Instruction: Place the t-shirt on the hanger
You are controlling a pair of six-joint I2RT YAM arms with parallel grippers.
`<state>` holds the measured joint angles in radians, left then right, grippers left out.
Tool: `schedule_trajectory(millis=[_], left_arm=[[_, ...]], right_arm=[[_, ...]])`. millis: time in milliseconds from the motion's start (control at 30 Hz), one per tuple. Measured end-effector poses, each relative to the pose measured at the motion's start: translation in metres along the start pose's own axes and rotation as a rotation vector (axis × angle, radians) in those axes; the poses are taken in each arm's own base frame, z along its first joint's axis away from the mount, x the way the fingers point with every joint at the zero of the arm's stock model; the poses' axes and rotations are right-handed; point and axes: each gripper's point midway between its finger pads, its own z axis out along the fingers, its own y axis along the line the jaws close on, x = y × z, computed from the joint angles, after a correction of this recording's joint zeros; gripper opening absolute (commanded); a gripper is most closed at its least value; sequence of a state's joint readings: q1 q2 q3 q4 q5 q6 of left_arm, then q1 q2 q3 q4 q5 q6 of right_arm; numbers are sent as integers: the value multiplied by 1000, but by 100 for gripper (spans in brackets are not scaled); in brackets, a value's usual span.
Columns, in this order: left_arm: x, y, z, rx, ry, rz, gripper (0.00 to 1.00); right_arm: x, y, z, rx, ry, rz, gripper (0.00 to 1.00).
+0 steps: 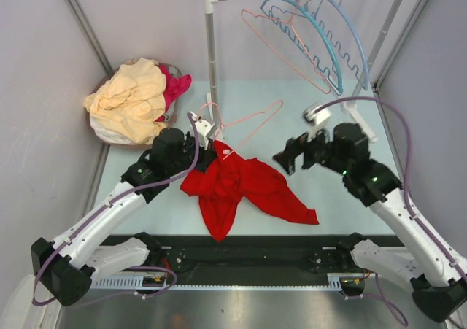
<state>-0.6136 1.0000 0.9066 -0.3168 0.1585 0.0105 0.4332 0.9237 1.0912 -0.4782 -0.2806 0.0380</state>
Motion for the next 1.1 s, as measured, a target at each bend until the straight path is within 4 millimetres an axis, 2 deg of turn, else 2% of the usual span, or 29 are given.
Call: schedule_trajectory(millis=[33,133,233,333,400,633,800,967,1067,1100], left_arm=[[0,0,1,0,0,-11,0],[-3,-1,1,0,-2,-29,0],[-5,-1,0,1,-9,-37,0],[-6,-1,0,1,-10,-37,0],[-6,-1,0,1,-11,-37,0],[-7,-2,-1,1,-16,-39,0],[-9,-2,-3,1,-24,-55,0],[-11,5,-5,-15,-32,-80,0],[-13,9,-10,-22,-43,-88,0],[-14,9,-11,-21,-48,-90,0]], right_arm=[[13,21,5,-51,24,-12,92],[48,59,24,-113,93,-48,89],[71,75,58,-70,138,-95,87],[90,73,89,3,175,-104,86],[98,72,100,32,187,-102,86],[91,82,118,41,120,-96,85],[98,83,129,44,116,-97,78],[118,65,130,80,156,-96,72],[133,45,127,118,195,-89,61],[137,40,125,126,207,-90,51]])
